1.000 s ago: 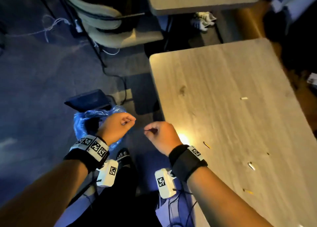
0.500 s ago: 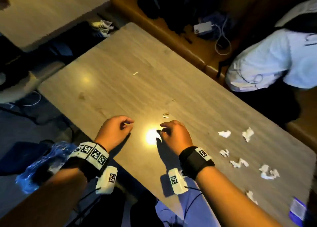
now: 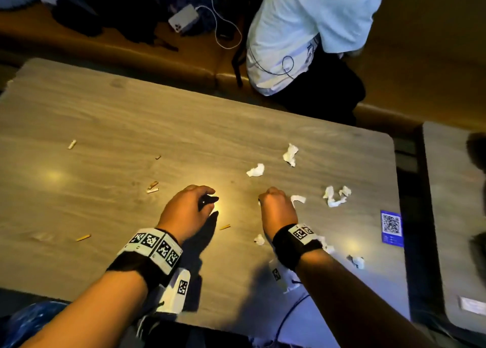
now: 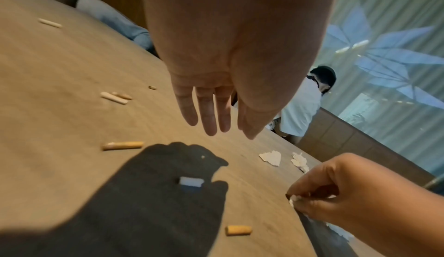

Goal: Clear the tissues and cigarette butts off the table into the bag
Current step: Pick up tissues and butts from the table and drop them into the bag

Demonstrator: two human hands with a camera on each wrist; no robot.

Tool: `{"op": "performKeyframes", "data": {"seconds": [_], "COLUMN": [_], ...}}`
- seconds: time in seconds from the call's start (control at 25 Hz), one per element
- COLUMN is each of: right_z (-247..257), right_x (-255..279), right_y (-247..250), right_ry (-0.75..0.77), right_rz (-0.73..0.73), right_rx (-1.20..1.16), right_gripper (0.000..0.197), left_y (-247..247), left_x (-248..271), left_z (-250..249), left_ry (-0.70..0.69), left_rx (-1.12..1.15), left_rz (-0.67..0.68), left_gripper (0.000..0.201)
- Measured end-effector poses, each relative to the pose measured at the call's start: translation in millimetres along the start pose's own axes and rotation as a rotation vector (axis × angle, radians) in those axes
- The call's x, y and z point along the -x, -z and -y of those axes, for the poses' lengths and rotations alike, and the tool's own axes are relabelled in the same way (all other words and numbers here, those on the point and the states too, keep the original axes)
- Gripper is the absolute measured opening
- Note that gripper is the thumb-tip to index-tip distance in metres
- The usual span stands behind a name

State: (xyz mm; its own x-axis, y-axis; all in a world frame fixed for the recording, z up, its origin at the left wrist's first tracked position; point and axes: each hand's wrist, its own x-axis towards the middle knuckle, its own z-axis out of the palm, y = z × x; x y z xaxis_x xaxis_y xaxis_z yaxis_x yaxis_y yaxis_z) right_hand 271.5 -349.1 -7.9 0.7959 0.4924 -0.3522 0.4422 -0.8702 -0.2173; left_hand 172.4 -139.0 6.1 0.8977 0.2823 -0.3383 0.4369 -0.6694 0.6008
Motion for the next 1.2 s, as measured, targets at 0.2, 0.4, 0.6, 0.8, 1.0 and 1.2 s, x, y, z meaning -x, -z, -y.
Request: {"op": "performKeyframes", "data": {"seconds": [0.2,0.4,0.6,0.8,1.0,1.2], "right_z": [-0.1,2.2,6.4,7.0,7.7,33.5], "right_x": [2.7,-6.4,-9.5,-19.3,-28.2,-37.4], "right_y": [-0.3,7.6,10.6,5.5,-2.3,7.9], "right_ry": [0.033,0.008,0.022,-0.014,-0.051,-0.188], "right_rz": [0.079,0.089,0.113,0.147,0.076,0.058], "right_rx": [-0.031,-0.015,0.047,0.039,0.034,-0.097], "right_gripper": [0.024,0.024,0.028,0.025,0.024,0.016], "left_y": [-15.1,-51.1,-65.0,-53.6,-29.2,16.4], "left_x": [-45.1,-94.4,-123.4,-119.3,-91.2,-37.7], "left_z": [-45.3,-71.8,-75.0,-60.0,-20.9,50.4], "left_ry": [-0.123,-0.261,-0.366,-0.340,-0.194,-0.011], "left_rx": [-0.159,-0.316,-0.483,-0.566,-0.284,-0.104], "left_rz": [0.006,0.140,0.210,0.208,0.085,-0.133], "left_gripper": [0.050,0.071,0.038,0.013,0.015,0.023]}}
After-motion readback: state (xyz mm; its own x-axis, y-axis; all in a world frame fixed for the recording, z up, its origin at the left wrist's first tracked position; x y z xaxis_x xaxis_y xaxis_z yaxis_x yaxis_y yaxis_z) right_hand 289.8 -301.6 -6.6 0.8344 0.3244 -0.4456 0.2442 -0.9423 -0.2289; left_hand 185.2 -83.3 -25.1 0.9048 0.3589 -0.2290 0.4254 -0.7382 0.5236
